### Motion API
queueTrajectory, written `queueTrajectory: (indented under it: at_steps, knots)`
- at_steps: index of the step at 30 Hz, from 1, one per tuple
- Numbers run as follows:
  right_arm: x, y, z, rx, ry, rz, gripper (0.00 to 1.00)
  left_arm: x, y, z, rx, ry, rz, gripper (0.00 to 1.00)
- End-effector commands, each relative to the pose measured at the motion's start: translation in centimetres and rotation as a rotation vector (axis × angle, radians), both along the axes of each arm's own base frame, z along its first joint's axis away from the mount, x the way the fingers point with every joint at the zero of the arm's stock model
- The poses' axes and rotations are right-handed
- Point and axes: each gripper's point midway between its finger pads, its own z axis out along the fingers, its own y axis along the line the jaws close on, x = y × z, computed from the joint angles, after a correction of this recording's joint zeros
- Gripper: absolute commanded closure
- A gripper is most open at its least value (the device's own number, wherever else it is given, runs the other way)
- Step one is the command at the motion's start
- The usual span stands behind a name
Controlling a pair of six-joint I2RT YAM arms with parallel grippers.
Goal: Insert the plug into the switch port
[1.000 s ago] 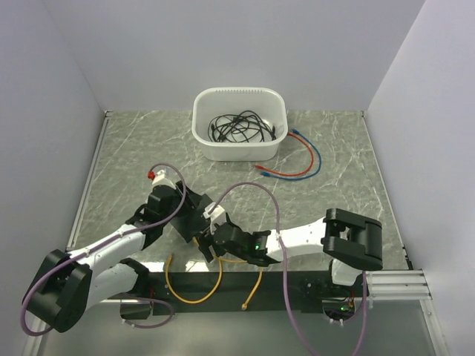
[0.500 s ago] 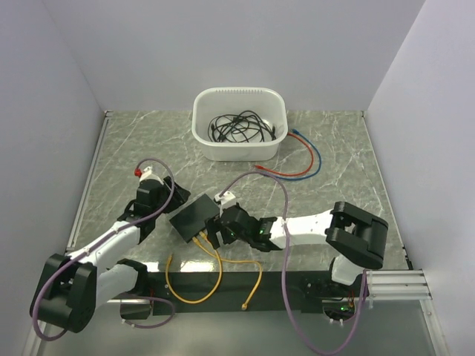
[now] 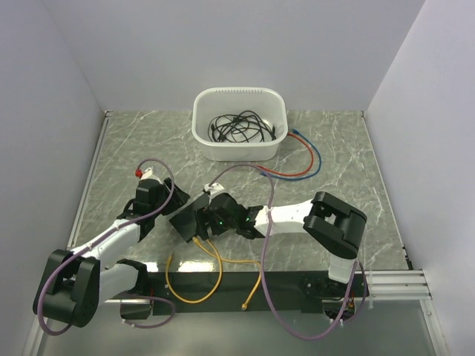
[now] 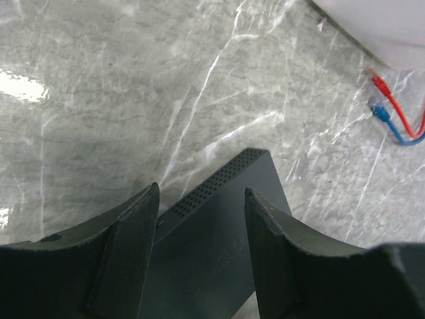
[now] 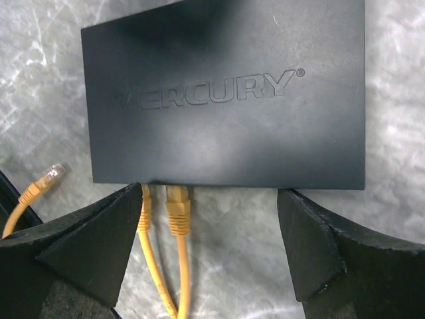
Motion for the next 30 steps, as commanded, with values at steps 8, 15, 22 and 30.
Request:
queueTrajectory:
  at_steps: [8, 15, 22, 30]
  knots:
    - [2.0, 2.2, 1.8, 0.003, -0.038, 0.022, 0.12, 1.2, 0.4, 2.7, 0.035, -0.081, -0.006, 0.4]
    - [2.9, -0.5, 3.4, -0.064, -0.09, -0.014, 0.12, 1.2, 2.1, 2.6, 0.103, -0.101, 0.053, 0.42]
    - [6.6, -6.1, 7.2, -0.117, -0.173, -0.14, 0.12, 1.0, 2.6, 2.9, 0.102, -0.128, 0.079, 0.41]
    - [12.6, -14.0, 9.7, -0.123, -0.183, -0.348, 0.14, 0.8, 2.6, 3.1, 0.096, -0.144, 0.077, 0.41]
